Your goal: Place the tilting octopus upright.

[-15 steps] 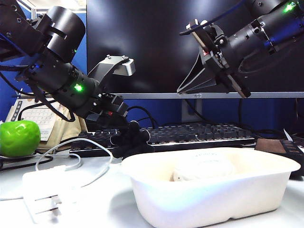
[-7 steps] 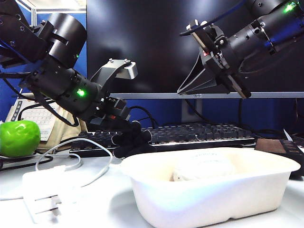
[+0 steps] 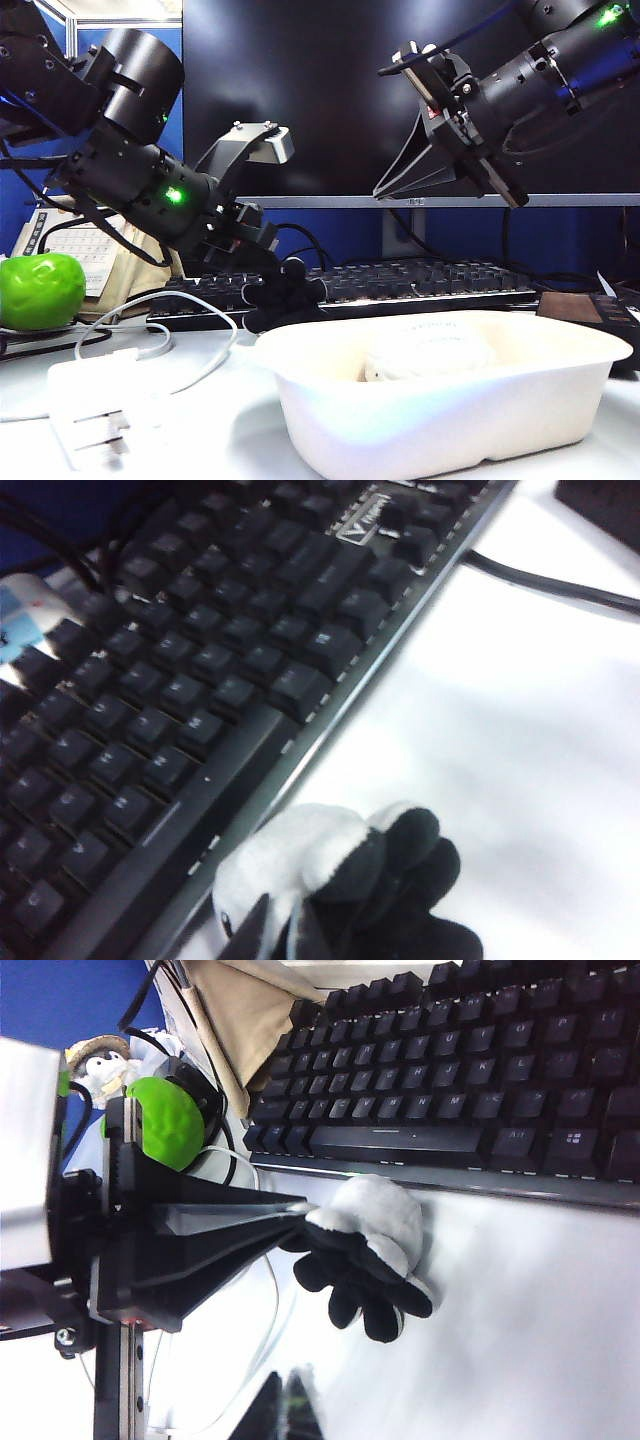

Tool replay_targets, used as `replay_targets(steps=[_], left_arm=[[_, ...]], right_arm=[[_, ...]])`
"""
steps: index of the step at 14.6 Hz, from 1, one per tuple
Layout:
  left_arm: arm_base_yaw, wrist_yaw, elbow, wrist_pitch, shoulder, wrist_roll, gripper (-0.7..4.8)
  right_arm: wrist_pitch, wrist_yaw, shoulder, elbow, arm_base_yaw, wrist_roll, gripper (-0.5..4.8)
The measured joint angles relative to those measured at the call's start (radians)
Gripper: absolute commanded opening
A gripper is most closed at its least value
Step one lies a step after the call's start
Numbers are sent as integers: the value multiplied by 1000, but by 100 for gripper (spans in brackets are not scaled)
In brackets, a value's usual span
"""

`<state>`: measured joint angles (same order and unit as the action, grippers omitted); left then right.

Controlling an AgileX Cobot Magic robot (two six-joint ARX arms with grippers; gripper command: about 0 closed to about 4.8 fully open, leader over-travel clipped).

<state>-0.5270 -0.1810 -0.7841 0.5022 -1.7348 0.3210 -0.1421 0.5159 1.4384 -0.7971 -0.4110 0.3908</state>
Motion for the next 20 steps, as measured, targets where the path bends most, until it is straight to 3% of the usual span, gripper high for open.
replay_targets(steps=[1,6,10,13,16,20], left_arm=[[0,0,0,-3,0,-8,-6],[-11,4,-6,-8,0,-34,-6],[-68,85,-6,18,15,214,-6],[-91,286,-7,18,15,393,-6],[-90,347,-7,26,15,475,-6],[-130,350,-36,63,56,495,-6]], right_arm=[[0,0,0,0,0,0,-6],[0,0,0,0,0,-17,-6],[0,0,0,0,0,-26,-6],[0,0,0,0,0,-26,-6],[-1,-1,0,0,2,-29,-6],[-2,-24,0,0,23,-29,-6]])
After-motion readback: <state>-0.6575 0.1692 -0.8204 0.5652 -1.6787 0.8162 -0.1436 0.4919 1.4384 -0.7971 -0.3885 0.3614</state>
